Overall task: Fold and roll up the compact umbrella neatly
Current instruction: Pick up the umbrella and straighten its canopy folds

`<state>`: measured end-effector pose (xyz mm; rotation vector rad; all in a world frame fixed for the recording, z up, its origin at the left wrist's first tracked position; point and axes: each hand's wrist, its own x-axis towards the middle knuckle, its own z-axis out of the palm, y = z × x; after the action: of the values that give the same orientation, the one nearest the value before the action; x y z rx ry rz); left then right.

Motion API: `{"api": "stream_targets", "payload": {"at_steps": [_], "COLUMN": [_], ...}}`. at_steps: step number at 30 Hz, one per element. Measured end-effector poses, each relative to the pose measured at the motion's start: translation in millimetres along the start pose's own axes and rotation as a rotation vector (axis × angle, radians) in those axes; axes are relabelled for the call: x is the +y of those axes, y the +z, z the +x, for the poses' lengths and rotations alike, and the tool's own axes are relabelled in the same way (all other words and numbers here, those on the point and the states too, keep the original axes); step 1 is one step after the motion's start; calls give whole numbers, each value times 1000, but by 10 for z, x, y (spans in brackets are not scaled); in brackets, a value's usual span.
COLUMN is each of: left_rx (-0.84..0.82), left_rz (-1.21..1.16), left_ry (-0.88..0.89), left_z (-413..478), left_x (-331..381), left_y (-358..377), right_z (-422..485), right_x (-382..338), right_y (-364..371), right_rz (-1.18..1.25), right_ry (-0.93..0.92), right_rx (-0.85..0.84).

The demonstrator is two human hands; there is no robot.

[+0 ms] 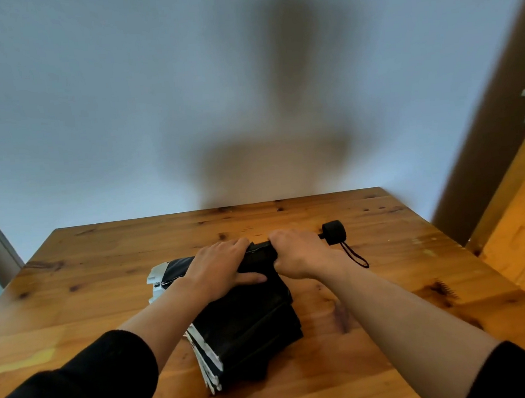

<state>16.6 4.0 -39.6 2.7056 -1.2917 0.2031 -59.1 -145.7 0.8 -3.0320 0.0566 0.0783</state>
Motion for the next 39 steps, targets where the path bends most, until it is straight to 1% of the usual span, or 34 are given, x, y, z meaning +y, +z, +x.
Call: {"api": "stream_targets", "payload": {"at_steps": [3,6,10,12,13,15,18,20,23,25,27,30,32,33,35,37,39], "left_rx": [23,39,33,28,28,37,56,67,94,120,138,134,128,127,128,117,102], "left_rz": [-30,-11,18,25,28,23,-6,-12,-19,-28,-30,-30,-35,-47,-83,-104,-109], "left_ry": [-8,-13,19,33,33,32,26,27,19,10,13,14,10,7,4,5,8], "left_z": [10,22,49,57,60,69,66,60,51,48,53,62,63,60,48,42,45], "left_x": [13,28,28,19,13,-1,-25,-41,-43,-41,-47,-80,-107,-119,-137,-138,-117], "left_y": [-11,-42,-95,-109,-115,-141,-213,-253,-283,-300,-325,-370,-396,-410,-435,-450,-454], "right_z": [-15,-26,-31,-43,-49,-46,-18,-1,14,28,29,39,66,81,112,106,82], "right_x": [-21,-14,52,88,109,164,273,350,435,468,481,495,529,554,611,634,616], "right_y": [-22,-12,-3,-35,-64,-136,-240,-304,-382,-414,-439,-476,-492,-496,-492,-475,-448], "right_rz": [1,3,40,56,72,127,207,227,247,312,391,516,598,669,890,1040,1091], "right_ry": [6,9,14,-4,-11,6,86,156,221,228,232,257,309,349,425,454,431], "right_rx": [22,55,30,43,76,195,372,408,371,328,330,409,487,527,576,541,469]}}
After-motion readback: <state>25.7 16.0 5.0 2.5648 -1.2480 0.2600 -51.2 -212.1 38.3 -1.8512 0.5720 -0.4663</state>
